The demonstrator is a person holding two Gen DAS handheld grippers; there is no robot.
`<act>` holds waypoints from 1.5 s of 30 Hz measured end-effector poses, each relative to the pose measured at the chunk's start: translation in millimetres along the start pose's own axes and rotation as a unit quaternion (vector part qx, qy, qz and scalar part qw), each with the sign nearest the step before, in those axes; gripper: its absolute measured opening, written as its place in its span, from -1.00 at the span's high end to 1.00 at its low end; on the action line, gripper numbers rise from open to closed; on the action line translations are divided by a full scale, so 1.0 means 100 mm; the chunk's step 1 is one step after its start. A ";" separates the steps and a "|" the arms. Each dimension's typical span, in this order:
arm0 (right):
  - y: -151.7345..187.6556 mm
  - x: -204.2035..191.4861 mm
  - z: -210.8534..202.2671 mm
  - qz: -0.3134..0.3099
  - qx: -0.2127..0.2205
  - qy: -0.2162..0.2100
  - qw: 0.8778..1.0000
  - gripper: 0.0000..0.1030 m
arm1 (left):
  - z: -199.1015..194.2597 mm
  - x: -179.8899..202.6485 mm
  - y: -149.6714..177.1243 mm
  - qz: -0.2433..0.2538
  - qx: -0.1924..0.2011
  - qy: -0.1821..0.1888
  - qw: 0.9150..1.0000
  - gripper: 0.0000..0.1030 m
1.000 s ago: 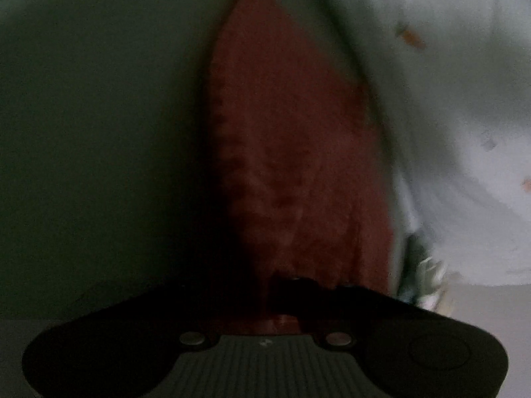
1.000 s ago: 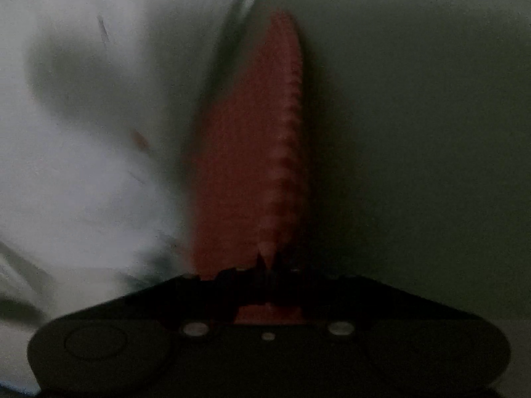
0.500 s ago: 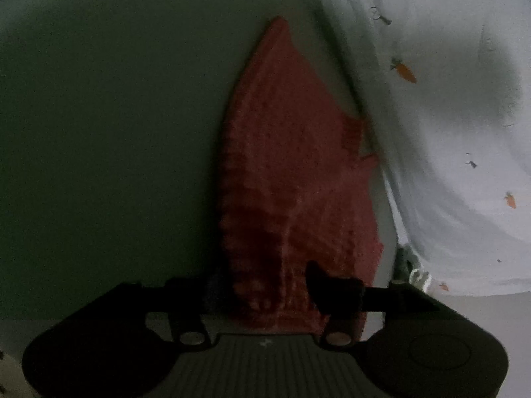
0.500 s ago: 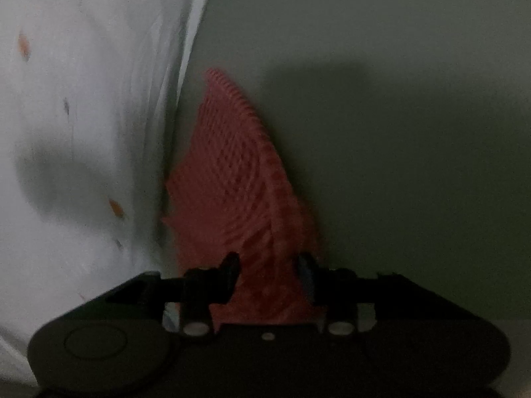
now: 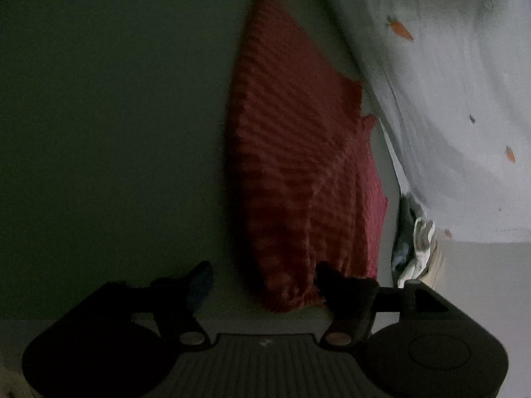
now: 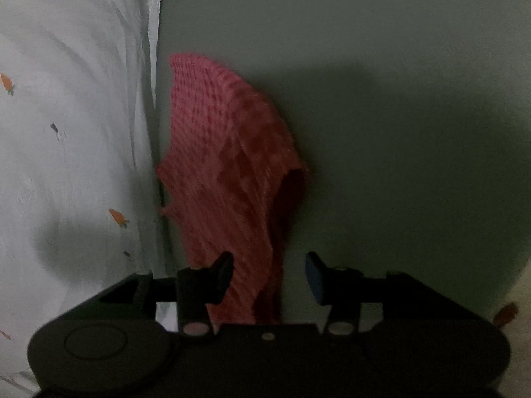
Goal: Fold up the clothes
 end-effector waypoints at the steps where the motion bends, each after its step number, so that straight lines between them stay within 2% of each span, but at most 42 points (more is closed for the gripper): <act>1: 0.02 0.01 -0.03 0.000 0.001 -0.001 1.000 0.02 | 0.05 0.02 0.00 0.005 -0.007 0.000 1.000 -0.38; 4: 0.02 0.02 -0.10 0.014 0.010 -0.011 1.000 0.01 | 0.20 0.04 0.01 0.016 -0.030 0.000 0.999 -0.38; 9: 0.00 0.18 -0.33 0.040 0.033 -0.026 0.998 0.00 | 0.38 0.15 -0.03 0.031 -0.032 -0.004 0.999 -0.35; 11: -0.02 0.15 -0.36 0.050 0.045 -0.034 0.997 0.00 | 0.40 0.18 -0.06 0.030 -0.020 -0.011 0.999 -0.12; 13: -0.15 0.10 -0.34 0.049 0.051 -0.038 0.997 0.00 | 0.41 0.23 -0.10 0.026 -0.004 -0.017 1.000 0.51; 15: -0.26 0.05 -0.36 0.046 0.050 -0.041 0.997 0.01 | 0.30 0.25 -0.08 0.018 0.022 -0.003 1.000 0.73; 18: -0.44 0.01 -0.37 0.043 0.041 -0.045 0.997 0.01 | 0.18 0.42 -0.13 0.013 0.073 0.028 0.997 0.83; 20: -0.58 0.00 -0.38 0.041 0.037 -0.049 0.997 0.01 | 0.12 0.60 -0.17 0.023 0.096 0.042 0.994 0.83; 23: -0.80 -0.03 -0.41 0.041 0.032 -0.055 0.997 0.01 | 0.16 0.96 -0.20 0.056 0.105 0.051 0.992 0.83; 26: -0.99 -0.04 -0.48 0.041 0.029 -0.059 0.997 0.01 | 0.40 1.37 -0.15 0.109 0.075 0.058 0.990 0.83; 29: -1.17 -0.06 -0.54 0.039 0.026 -0.064 0.997 0.01 | 0.84 1.67 -0.04 0.168 0.029 0.011 0.985 0.81; 30: -1.22 -0.08 -0.54 0.039 0.024 -0.066 0.997 0.01 | 1.00 1.71 -0.01 0.175 0.018 -0.004 0.984 0.67; 31: -1.27 -0.10 -0.54 0.038 0.023 -0.069 0.997 0.01 | 1.18 1.71 0.01 0.171 0.001 -0.010 0.985 0.48; 33: -1.33 -0.14 -0.51 0.039 0.015 -0.076 0.996 0.01 | 1.49 1.60 0.03 0.121 -0.042 -0.001 0.992 0.46; 35: -1.38 -0.20 -0.45 0.040 0.004 -0.085 0.996 0.02 | 1.57 1.53 0.08 0.088 -0.070 0.017 0.993 0.37; 37: -1.40 -0.31 -0.38 0.026 -0.010 -0.089 0.996 0.03 | 1.46 1.55 0.13 0.096 -0.059 0.034 0.993 0.09; 39: -1.41 -0.43 -0.29 0.007 -0.024 -0.094 0.995 0.13 | 1.25 1.55 0.16 0.108 -0.034 0.047 0.992 -0.08; 42: -1.34 -0.71 -0.02 -0.050 -0.066 -0.089 0.993 0.33 | 0.89 1.47 0.13 0.093 0.009 0.077 0.993 -0.16; 45: -1.16 -0.97 0.31 -0.109 -0.125 -0.086 0.982 0.60 | 0.59 1.21 0.06 0.056 0.054 0.050 0.996 -0.19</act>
Point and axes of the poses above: each gripper's, at about its wrist camera, not at the fingertips, and z roughly the way its jaws point, x to its right, y to its underside, the point moved 8 cm from there along z, roughly the way its jaws point, and after that the axes turned 12 degrees about -x, right-handed, at the moved point
